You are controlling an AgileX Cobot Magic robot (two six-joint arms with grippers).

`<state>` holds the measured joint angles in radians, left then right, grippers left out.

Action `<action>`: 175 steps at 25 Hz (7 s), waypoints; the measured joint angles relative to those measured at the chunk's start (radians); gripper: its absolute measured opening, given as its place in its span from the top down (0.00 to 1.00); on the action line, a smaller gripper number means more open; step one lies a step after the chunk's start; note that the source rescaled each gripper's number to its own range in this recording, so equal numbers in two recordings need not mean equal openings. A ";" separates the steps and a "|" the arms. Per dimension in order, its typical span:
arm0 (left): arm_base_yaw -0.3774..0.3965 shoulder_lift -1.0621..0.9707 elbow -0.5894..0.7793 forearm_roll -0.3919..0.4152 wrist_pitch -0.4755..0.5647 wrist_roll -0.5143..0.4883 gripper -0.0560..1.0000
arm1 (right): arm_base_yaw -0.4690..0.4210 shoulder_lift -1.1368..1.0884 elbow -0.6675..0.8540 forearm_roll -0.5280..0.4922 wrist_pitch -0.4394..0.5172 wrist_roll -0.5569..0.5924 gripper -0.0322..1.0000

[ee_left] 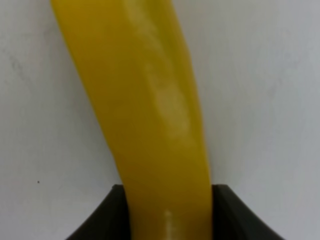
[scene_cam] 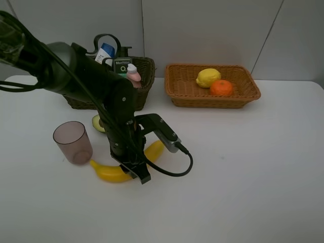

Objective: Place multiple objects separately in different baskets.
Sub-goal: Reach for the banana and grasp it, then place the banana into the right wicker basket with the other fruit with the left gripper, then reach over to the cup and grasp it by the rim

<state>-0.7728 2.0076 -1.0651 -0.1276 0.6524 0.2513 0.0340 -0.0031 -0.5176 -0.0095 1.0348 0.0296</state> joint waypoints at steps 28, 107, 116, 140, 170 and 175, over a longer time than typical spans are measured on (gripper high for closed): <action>-0.027 0.001 -0.345 -0.040 0.412 0.017 0.52 | 0.000 0.000 0.000 0.000 0.000 0.000 0.00; 0.042 0.465 -0.933 0.149 -0.276 0.437 0.52 | 0.000 0.000 0.000 0.000 0.000 0.000 0.00; 0.042 0.489 -0.933 0.149 -0.278 0.437 0.52 | 0.000 0.000 0.000 0.000 0.000 0.000 0.00; 0.048 0.474 -0.933 0.141 -0.314 0.437 0.16 | 0.000 0.000 0.000 0.000 0.000 0.000 0.00; 0.060 0.383 -0.933 0.134 -0.163 0.150 0.02 | 0.000 0.000 0.000 0.000 0.000 0.000 0.00; 0.060 0.336 -0.933 0.128 -0.076 0.108 0.02 | 0.000 0.000 0.000 0.000 0.000 0.000 0.00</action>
<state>-0.7127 2.3437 -1.9981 0.0000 0.5769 0.3591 0.0340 -0.0031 -0.5176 -0.0095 1.0348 0.0296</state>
